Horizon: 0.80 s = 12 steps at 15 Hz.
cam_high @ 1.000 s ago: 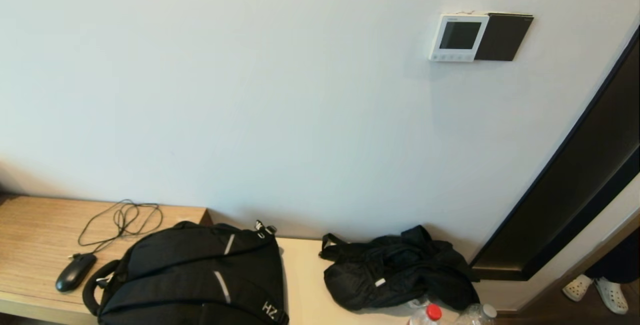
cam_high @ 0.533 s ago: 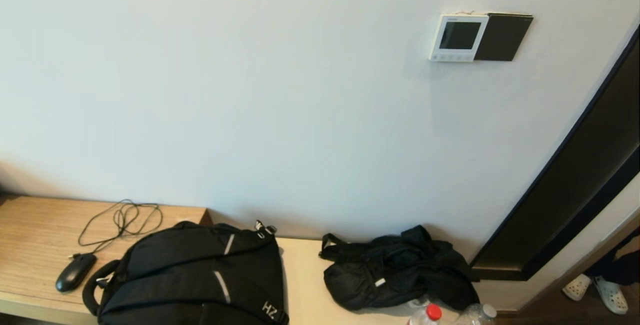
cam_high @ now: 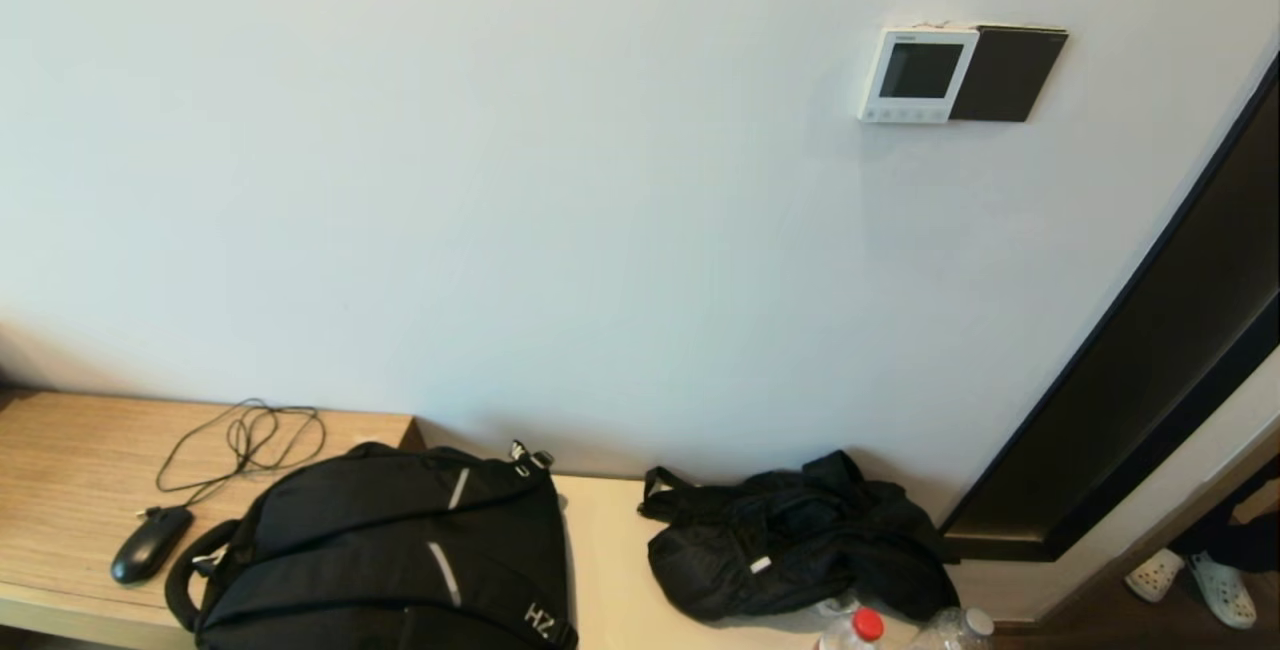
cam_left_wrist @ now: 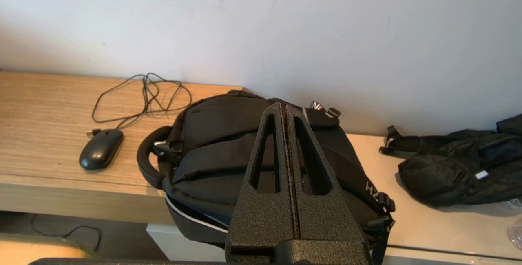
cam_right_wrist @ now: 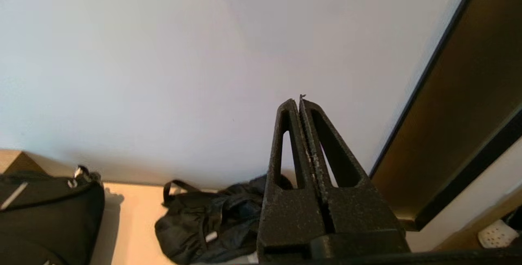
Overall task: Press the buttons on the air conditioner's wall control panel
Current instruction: Turn on the central air conditioner
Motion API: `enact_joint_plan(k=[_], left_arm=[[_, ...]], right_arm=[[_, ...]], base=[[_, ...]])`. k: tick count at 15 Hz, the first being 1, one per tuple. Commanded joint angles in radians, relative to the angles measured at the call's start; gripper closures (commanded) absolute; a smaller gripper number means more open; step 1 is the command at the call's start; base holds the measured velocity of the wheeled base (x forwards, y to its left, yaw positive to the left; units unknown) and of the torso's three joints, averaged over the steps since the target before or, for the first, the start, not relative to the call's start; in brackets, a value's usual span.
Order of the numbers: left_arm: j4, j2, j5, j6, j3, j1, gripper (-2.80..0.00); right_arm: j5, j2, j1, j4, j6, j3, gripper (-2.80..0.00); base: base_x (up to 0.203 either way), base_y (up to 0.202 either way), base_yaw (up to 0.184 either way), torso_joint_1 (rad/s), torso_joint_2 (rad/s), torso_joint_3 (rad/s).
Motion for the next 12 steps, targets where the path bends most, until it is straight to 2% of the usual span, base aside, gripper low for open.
enact_joint_plan(k=[1, 5, 12], left_arm=[[0.000, 0.001, 0.000, 0.001, 0.000, 0.000, 0.00], [0.000, 0.001, 0.000, 0.001, 0.000, 0.000, 0.00], [0.000, 0.000, 0.000, 0.001, 0.000, 0.000, 0.00]], right_arm=[[-0.002, 0.198, 0.001, -0.045, 0.005, -0.086, 0.00], [-0.009, 0.427, -0.002, -0.184, 0.010, -0.185, 0.00], [-0.049, 0.700, 0.001, -0.254, 0.019, -0.409, 0.00]], base=[[0.000, 0.000, 0.000, 0.000, 0.00, 0.000], [0.000, 0.000, 0.000, 0.000, 0.00, 0.000], [0.000, 0.000, 0.000, 0.000, 0.00, 0.000]])
